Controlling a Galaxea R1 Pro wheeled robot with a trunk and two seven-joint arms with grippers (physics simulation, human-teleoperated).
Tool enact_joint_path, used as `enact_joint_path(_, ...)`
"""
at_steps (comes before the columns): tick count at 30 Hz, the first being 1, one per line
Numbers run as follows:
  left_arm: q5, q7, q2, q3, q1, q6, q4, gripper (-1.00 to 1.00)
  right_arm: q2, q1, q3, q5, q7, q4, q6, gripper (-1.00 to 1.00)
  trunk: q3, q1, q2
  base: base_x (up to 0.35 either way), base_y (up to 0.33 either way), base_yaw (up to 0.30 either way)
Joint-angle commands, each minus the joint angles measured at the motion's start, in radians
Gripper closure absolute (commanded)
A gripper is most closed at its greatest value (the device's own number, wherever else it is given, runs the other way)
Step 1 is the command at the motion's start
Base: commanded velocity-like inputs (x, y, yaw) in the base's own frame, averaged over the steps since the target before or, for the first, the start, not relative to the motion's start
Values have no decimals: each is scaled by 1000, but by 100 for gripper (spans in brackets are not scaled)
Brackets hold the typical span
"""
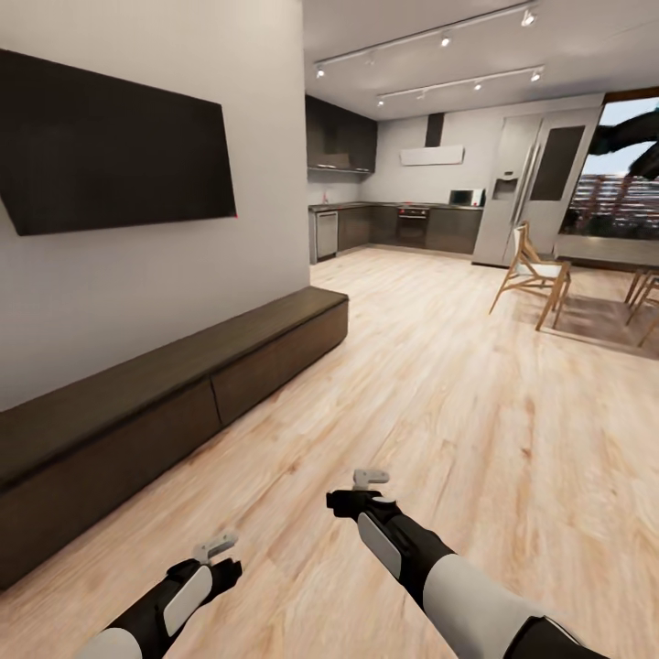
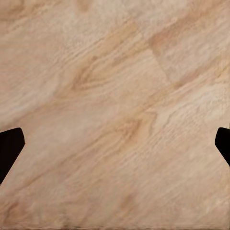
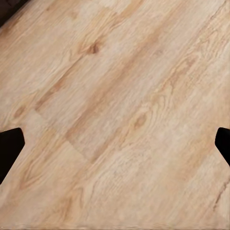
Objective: Place each of the two pumpkins and all three candles from the living room inside a cabinet in the living room (use any cabinet), then make sure every cabinet is closed, and position the cauldron so it is next to a table in the living room.
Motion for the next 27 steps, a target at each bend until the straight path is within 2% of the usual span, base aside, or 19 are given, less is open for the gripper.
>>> enact_joint_path(1,9,9,1,-8,-1,-1,-2,-100,-1,-1,8,-8,-9,-2,3,-100,-1,-1,0,-307,-117,292)
enact_joint_path(27,9,9,2,-7,-1,-17,-2,-100,0,-1,10,-7,-9,-2,3,-100,-1,-1,0,-299,-131,292)
